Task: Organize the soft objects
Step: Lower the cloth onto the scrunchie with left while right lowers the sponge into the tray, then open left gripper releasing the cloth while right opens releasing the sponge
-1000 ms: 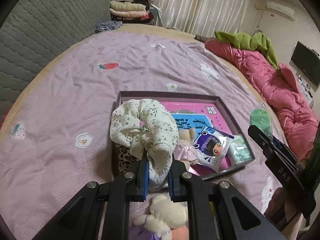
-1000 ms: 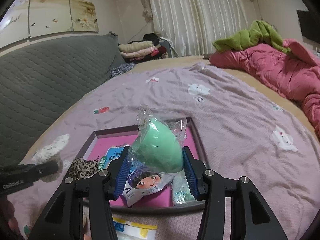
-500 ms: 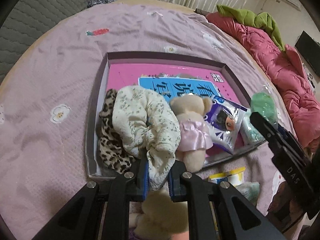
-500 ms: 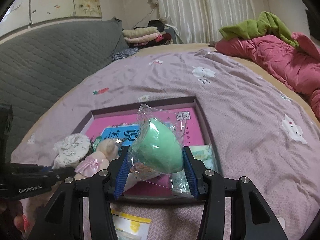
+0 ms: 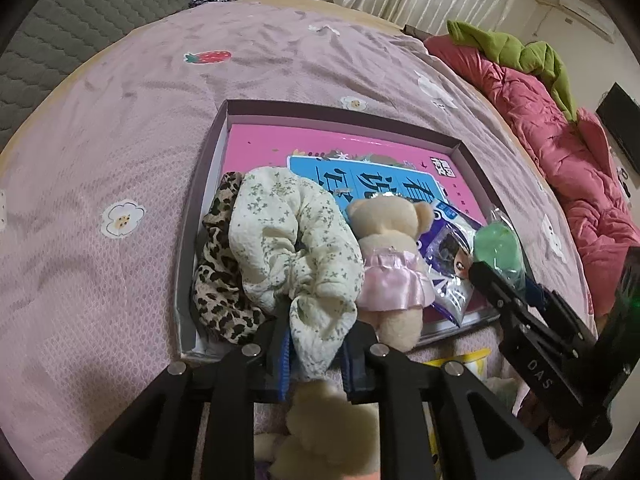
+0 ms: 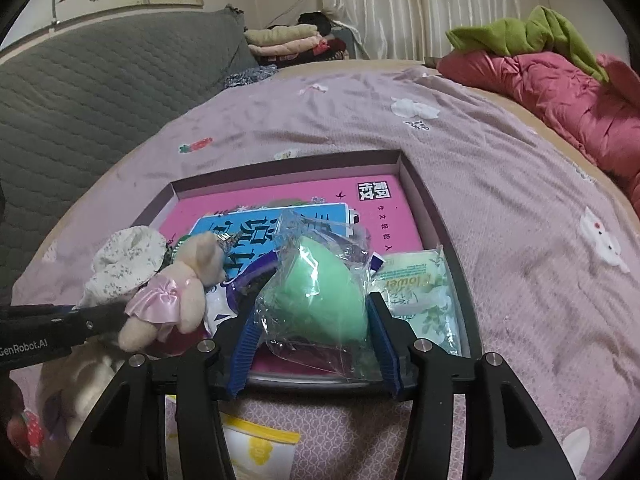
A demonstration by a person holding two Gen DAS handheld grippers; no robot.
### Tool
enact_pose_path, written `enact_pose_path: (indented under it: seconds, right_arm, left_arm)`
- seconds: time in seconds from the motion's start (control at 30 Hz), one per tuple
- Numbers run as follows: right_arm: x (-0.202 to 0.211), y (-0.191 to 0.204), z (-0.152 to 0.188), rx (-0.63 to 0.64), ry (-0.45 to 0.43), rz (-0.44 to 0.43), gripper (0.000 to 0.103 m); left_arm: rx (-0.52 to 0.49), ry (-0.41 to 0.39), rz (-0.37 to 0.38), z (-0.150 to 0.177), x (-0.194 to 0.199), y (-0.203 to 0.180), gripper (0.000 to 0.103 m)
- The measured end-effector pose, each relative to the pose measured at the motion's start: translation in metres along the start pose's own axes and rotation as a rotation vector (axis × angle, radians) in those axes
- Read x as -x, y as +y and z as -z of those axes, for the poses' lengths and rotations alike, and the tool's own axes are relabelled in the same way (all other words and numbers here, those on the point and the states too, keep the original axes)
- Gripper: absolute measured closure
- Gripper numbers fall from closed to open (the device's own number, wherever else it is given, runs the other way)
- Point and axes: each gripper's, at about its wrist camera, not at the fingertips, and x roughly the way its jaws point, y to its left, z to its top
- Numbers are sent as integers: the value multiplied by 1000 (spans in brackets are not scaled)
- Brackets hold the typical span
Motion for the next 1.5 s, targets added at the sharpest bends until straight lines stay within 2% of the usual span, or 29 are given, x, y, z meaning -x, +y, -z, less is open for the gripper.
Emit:
enact_pose_path:
  seconds: [0.23,0.37,0.73,1.0,1.13,1.5]
  right_arm:
    - [3,-2,2,0,-11,-2,48]
    - [5,-4,2,-11,-18,-11,43]
    - [14,-2,1,1,-45,-16,36]
    - [18,-2,-1,5,-69,-16,34]
    - [21,-1,-1,8,-79,-15,33]
    - [23,-3,-2,0,-88,-20,33]
  left_arm:
    - [0,-6,3,-2,1,-1,82]
    - [-9,-12,13,-1,3,-2,76]
    - [-9,-17,18,-1,3,-2,74]
    - [-1,-40,27,-1,8,-2,67]
    - [-1,-54,57,-1,13,-2,58]
    - [-29,-80,92,6,19,-12,50]
